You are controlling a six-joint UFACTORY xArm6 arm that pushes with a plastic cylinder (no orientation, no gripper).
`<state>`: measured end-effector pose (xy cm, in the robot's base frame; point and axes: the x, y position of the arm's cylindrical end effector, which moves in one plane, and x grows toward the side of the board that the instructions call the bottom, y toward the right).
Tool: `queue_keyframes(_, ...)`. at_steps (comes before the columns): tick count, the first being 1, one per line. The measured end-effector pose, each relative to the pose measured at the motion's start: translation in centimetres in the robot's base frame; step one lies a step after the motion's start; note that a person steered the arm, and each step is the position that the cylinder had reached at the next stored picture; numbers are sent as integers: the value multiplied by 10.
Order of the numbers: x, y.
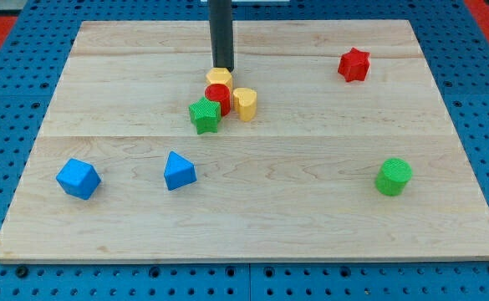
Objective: Slightly push the red star vertical top of green circle
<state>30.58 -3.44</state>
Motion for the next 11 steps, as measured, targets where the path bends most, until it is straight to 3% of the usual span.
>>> queue_keyframes(2, 13, 8)
queue_keyframes(4, 25, 111)
queue_keyframes(5, 57, 179)
queue_keyframes(6, 48, 273)
queue_keyframes(7, -12, 276)
queue_keyframes(8, -56, 237)
queue_keyframes(9, -42, 184)
queue_keyframes(10, -41, 239)
queue_keyframes(11, -29, 226)
